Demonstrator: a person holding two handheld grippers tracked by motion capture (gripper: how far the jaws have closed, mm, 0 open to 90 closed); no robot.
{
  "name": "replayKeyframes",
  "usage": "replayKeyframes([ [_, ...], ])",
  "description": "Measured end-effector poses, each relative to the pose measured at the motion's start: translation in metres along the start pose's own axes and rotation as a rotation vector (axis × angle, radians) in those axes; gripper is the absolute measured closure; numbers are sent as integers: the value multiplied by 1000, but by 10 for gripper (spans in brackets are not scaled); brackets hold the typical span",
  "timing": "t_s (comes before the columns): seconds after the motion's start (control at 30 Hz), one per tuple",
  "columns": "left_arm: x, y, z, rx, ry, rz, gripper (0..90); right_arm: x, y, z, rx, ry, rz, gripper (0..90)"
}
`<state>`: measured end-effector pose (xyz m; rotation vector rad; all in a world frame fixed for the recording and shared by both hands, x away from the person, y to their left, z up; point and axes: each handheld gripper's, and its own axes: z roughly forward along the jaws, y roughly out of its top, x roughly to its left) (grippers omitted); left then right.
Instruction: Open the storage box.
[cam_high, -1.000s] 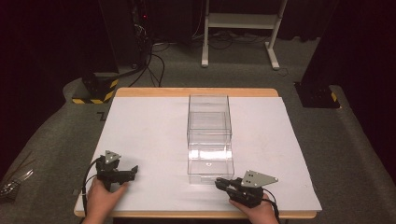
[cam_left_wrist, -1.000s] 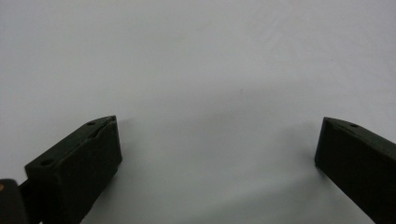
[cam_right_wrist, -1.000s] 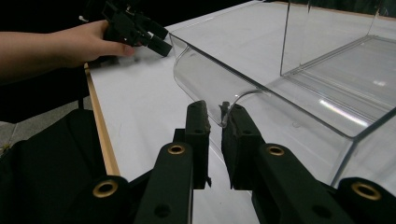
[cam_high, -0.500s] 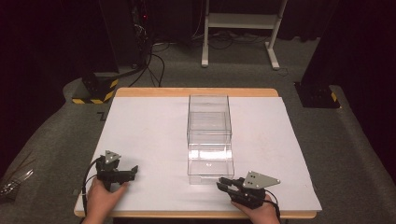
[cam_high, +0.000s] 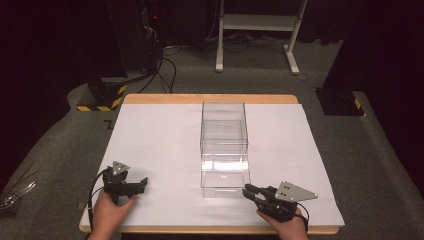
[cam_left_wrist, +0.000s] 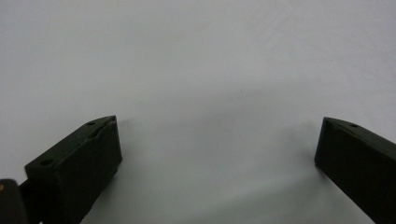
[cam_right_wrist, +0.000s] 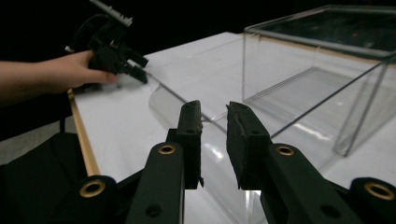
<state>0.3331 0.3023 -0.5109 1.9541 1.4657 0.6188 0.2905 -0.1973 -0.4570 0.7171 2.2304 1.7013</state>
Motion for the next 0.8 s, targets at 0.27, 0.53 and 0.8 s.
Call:
replayKeyframes([
  [0.27,0,0,0,0,0,0,6,-21,-1,-23,-63,-174,9,675],
  [0.53,0,0,0,0,0,-1,6,-53,-23,-35,-3,-394,39,545],
  [0.8,0,0,0,0,0,-1,6,-67,-36,-35,78,-483,69,490],
])
